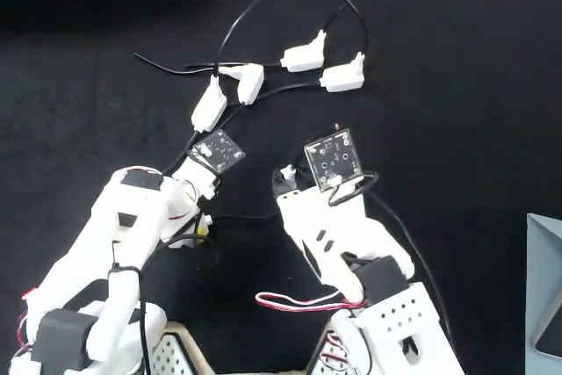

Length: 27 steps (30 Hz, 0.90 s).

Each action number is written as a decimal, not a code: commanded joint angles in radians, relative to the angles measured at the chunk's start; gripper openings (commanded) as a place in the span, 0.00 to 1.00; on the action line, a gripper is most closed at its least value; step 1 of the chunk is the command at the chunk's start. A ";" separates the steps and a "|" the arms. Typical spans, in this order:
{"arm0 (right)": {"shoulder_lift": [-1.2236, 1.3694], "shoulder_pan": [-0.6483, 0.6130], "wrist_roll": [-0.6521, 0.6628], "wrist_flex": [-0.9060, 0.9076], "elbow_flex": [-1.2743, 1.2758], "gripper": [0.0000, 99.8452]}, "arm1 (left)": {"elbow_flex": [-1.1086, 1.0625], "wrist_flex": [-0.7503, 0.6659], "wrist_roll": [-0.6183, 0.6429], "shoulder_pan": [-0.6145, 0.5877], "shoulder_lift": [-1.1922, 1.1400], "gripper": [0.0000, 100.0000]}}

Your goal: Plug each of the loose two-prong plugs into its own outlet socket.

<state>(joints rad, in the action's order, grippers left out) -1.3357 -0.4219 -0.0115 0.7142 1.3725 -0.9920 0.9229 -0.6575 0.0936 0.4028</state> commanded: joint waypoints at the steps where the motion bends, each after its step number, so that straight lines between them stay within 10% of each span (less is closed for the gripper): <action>1: -0.008 0.015 0.009 0.003 -0.039 0.01 | 0.050 -0.012 0.009 0.010 0.015 0.24; 10: -0.008 0.015 0.009 0.005 -0.038 0.01 | 0.104 -0.121 0.080 -0.031 0.017 0.24; 27: -0.008 0.015 0.009 0.005 -0.030 0.01 | 0.303 0.229 -0.071 -0.067 0.006 0.31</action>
<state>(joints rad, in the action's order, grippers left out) -1.3357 -0.4219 -0.0115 0.7142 1.3725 -0.6805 1.1454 -0.6851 0.0384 0.4028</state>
